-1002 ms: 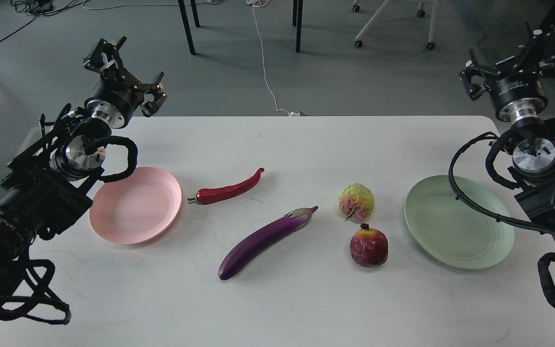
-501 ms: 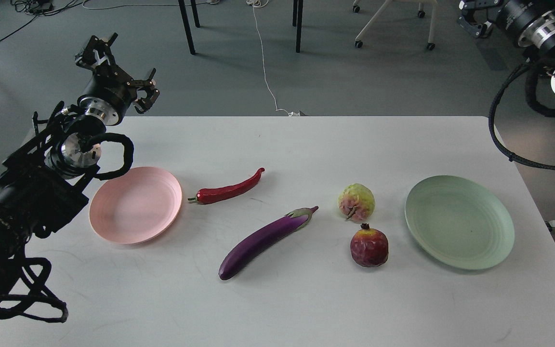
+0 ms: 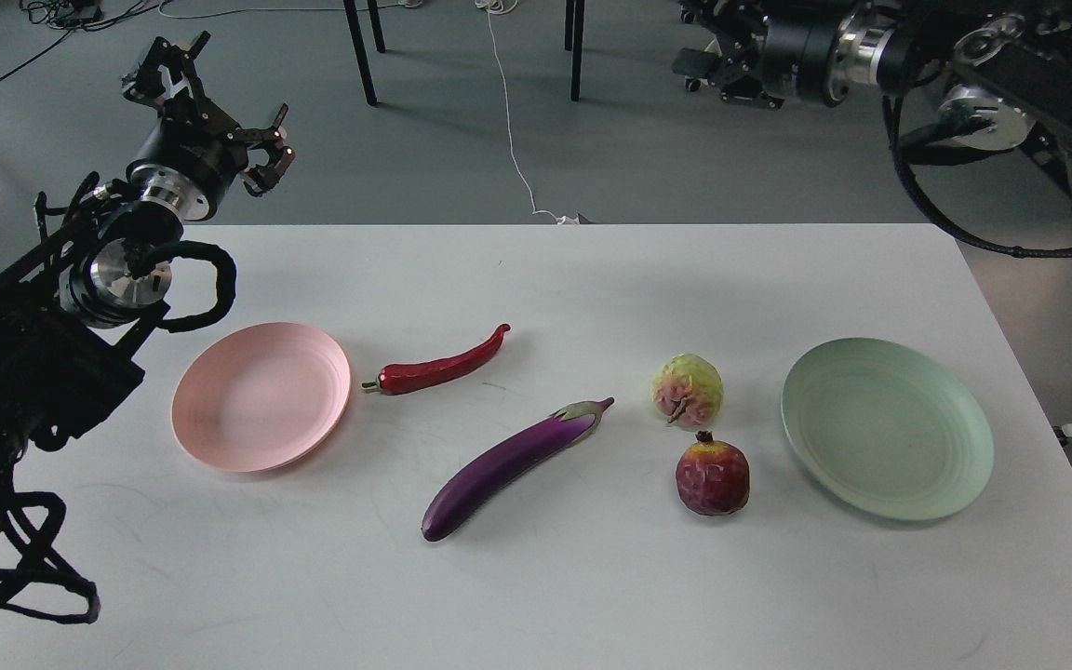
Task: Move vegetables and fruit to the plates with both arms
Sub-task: 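Reach the right gripper down and grasp the pale peach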
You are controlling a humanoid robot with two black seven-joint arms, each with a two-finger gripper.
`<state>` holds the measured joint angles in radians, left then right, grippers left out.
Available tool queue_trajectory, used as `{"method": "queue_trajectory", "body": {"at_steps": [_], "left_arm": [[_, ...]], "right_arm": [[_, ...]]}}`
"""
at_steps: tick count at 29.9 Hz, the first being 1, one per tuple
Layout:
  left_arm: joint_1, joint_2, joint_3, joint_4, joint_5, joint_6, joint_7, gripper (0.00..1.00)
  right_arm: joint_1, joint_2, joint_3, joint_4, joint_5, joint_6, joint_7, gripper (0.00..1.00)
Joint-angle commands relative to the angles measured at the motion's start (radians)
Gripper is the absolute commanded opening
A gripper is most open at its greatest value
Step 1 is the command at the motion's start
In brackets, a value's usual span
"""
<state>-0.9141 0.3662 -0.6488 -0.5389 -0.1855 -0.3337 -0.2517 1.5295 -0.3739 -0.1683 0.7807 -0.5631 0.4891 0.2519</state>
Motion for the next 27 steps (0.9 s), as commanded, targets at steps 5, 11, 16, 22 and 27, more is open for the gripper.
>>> {"method": "queue_trajectory", "body": {"at_steps": [5, 11, 16, 22, 27], "left_arm": [[0.003, 0.057, -0.002, -0.038, 0.000, -0.018, -0.001, 0.98], [0.009, 0.077, 0.000, -0.044, 0.000, -0.031, -0.001, 0.98], [0.012, 0.086, 0.001, -0.046, 0.000, -0.073, -0.001, 0.98], [0.017, 0.074, 0.004, -0.046, 0.003, -0.074, -0.001, 0.98], [0.030, 0.072, 0.005, -0.046, 0.003, -0.084, -0.001, 0.98]], "right_arm": [[0.083, 0.098, -0.334, 0.124, -0.348, 0.000, 0.029, 0.99], [0.077, 0.130, -0.510, 0.132, -0.586, -0.035, 0.122, 0.98], [0.032, 0.130, -0.543, 0.126, -0.597, -0.053, 0.136, 0.96], [-0.038, 0.127, -0.545, 0.118, -0.598, -0.107, 0.170, 0.93], [-0.091, 0.133, -0.540, 0.088, -0.597, -0.150, 0.168, 0.91]]}}
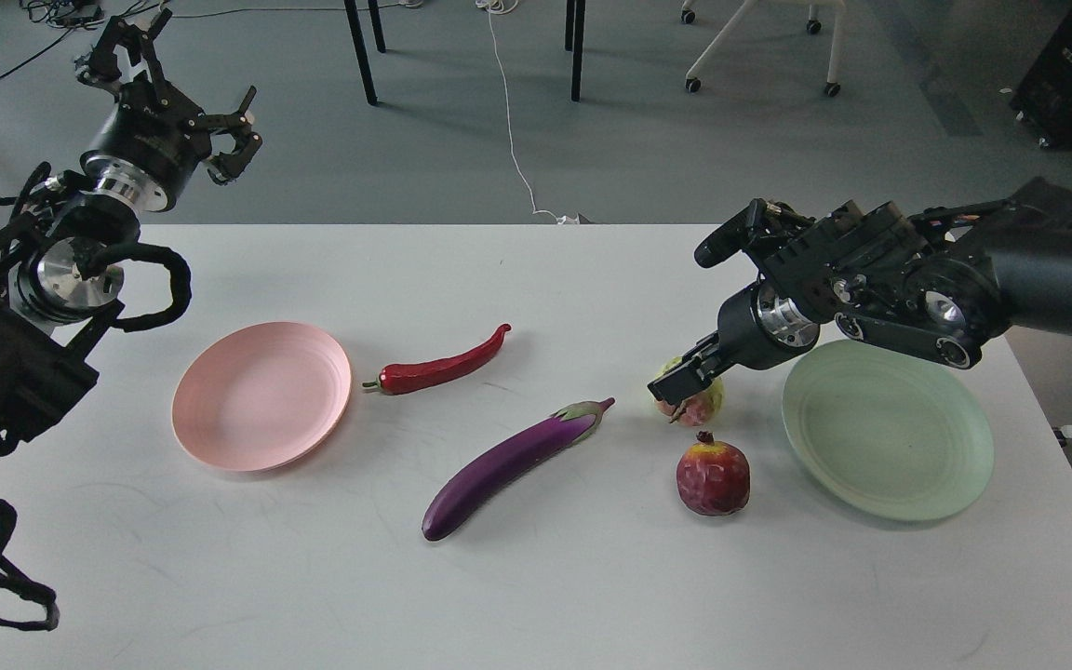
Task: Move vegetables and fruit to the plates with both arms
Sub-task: 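Reach the right gripper down and grasp the pale peach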
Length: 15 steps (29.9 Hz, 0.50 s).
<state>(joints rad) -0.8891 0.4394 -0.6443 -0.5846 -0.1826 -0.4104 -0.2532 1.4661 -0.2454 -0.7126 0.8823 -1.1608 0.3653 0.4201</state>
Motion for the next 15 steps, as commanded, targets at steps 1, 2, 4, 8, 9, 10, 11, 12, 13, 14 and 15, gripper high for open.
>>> {"method": "queue_trajectory", "body": {"at_steps": [1, 2, 4, 8, 9, 10, 11, 12, 13, 14, 15], "left_arm": [[0.009, -0.001, 0.000, 0.000, 0.000, -0.010, 0.000, 0.98], [0.009, -0.001, 0.000, 0.000, 0.000, -0.010, 0.000, 0.98], [0.009, 0.001, 0.000, 0.000, 0.000, -0.010, 0.000, 0.98], [0.010, 0.002, 0.000, 0.000, 0.002, -0.011, 0.000, 0.98], [0.010, 0.002, 0.000, 0.000, 0.002, -0.010, 0.000, 0.98], [0.010, 0.002, 0.000, 0.000, 0.002, -0.010, 0.000, 0.98], [0.010, 0.002, 0.000, 0.000, 0.002, -0.010, 0.000, 0.98], [0.010, 0.002, 0.002, 0.000, 0.002, -0.008, 0.000, 0.98], [0.012, 0.002, 0.000, 0.000, 0.002, -0.008, 0.000, 0.98], [0.010, 0.002, 0.000, 0.000, 0.002, -0.008, 0.000, 0.98], [0.010, 0.004, 0.000, 0.000, 0.002, -0.007, 0.002, 0.98]], "right_arm": [[-0.033, 0.006, 0.002, -0.016, 0.001, -0.031, 0.000, 0.90], [-0.035, 0.011, -0.001, -0.016, 0.000, -0.032, 0.000, 0.89], [-0.035, 0.012, -0.007, -0.019, -0.005, -0.031, 0.000, 0.83], [-0.035, 0.015, -0.039, -0.023, -0.022, -0.031, -0.003, 0.64], [-0.035, 0.015, -0.039, -0.022, -0.022, -0.031, -0.003, 0.62], [-0.035, 0.015, -0.037, -0.022, -0.022, -0.031, -0.003, 0.61], [-0.035, 0.015, -0.037, -0.022, -0.022, -0.031, -0.003, 0.60], [-0.033, 0.015, -0.037, -0.020, -0.022, -0.031, -0.003, 0.60], [-0.033, 0.015, -0.037, -0.020, -0.022, -0.031, -0.003, 0.60], [-0.026, 0.012, -0.036, -0.016, -0.020, -0.031, -0.001, 0.59], [-0.017, 0.005, -0.031, -0.011, -0.019, -0.031, 0.000, 0.57]]}}
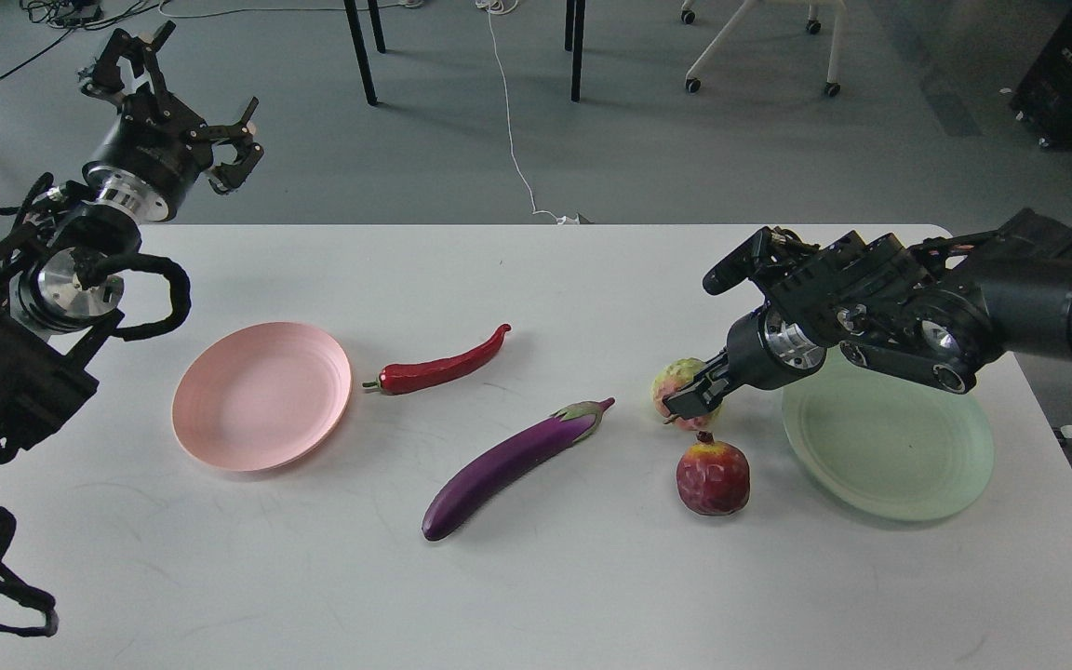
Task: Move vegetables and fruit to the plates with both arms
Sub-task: 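Reach the right gripper down and grasp the pale peach, then lift the peach with the right gripper and lower it onto the green plate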
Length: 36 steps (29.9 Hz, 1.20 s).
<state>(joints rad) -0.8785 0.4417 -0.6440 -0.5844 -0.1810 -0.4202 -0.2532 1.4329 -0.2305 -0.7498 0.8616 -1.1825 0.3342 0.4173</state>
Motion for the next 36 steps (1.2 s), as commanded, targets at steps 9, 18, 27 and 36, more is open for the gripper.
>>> {"method": "queue_trajectory", "body": {"at_steps": [9, 18, 27, 36], "left_arm": [[-0.001, 0.015, 0.001, 0.000, 0.000, 0.003, 0.002, 0.98], [0.012, 0.034, 0.003, -0.015, 0.000, 0.001, 0.002, 0.98], [0.013, 0.042, 0.003, -0.038, 0.000, 0.006, 0.002, 0.98], [0.015, 0.049, 0.003, -0.038, 0.000, 0.003, 0.002, 0.98]], "right_arm": [[0.146, -0.214, 0.087, 0.088, 0.003, -0.001, 0.001, 0.54], [0.051, -0.461, 0.081, 0.120, -0.176, -0.053, 0.000, 0.55], [-0.077, -0.518, 0.086, 0.109, -0.212, -0.126, -0.005, 0.61], [-0.095, -0.527, 0.081, 0.096, -0.212, -0.124, -0.032, 0.95]]}}
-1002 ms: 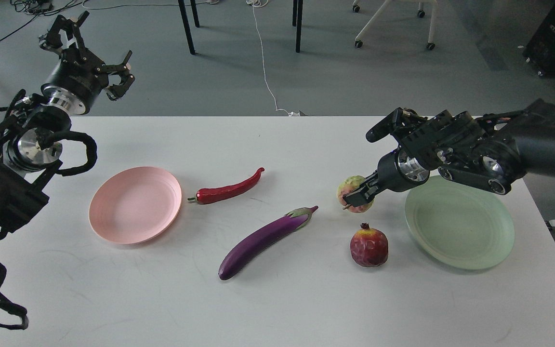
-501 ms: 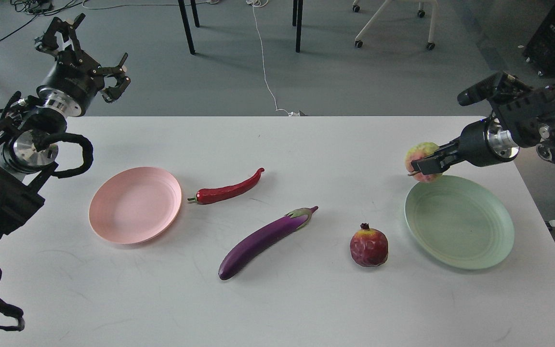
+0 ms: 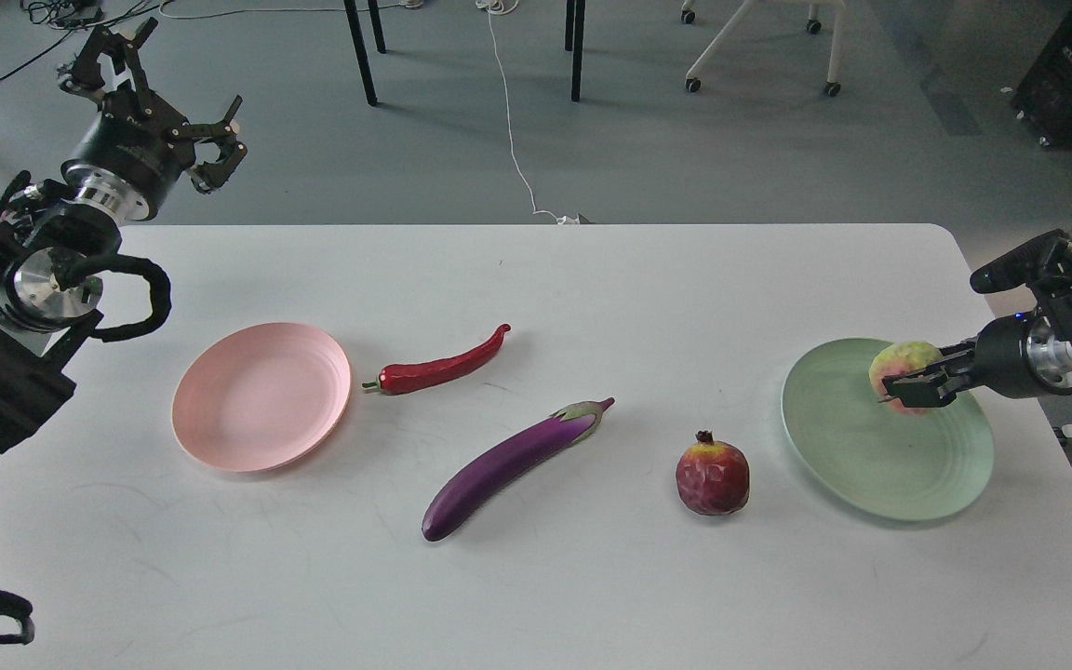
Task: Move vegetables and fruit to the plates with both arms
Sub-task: 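Lift the peach with the right gripper and lower it onto the green plate, then release the peach and reach the right gripper to grasp the red pomegranate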
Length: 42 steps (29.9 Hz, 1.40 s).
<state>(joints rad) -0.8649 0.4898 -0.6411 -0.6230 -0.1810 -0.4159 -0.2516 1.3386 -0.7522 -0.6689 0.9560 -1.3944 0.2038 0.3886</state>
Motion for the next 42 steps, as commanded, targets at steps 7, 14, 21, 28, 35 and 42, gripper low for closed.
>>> {"method": "queue_trajectory", "body": {"at_steps": [7, 14, 21, 28, 35, 42], "left_arm": [[0.001, -0.002, 0.000, 0.000, 0.001, 0.000, 0.000, 0.98], [-0.002, -0.007, 0.000, 0.000, 0.001, 0.005, 0.000, 0.98], [0.000, 0.003, 0.000, 0.000, 0.001, 0.006, 0.000, 0.98], [0.015, 0.003, 0.000, 0.000, 0.008, 0.006, -0.002, 0.98], [0.021, 0.001, 0.000, 0.000, 0.008, 0.006, -0.008, 0.98], [0.023, 0.003, 0.000, 0.000, 0.008, 0.008, -0.008, 0.98]], "right_arm": [[0.092, -0.007, 0.020, 0.032, 0.017, 0.008, 0.006, 0.97], [0.235, 0.080, 0.048, 0.249, 0.098, 0.068, 0.004, 0.97], [0.252, 0.174, 0.029, 0.369, 0.158, 0.109, 0.004, 0.96], [0.191, 0.208, -0.018, 0.369, 0.156, 0.109, 0.004, 0.91], [0.105, 0.217, -0.020, 0.346, 0.155, 0.100, 0.004, 0.81], [0.071, 0.255, -0.020, 0.288, 0.146, 0.048, 0.004, 0.68]]}}
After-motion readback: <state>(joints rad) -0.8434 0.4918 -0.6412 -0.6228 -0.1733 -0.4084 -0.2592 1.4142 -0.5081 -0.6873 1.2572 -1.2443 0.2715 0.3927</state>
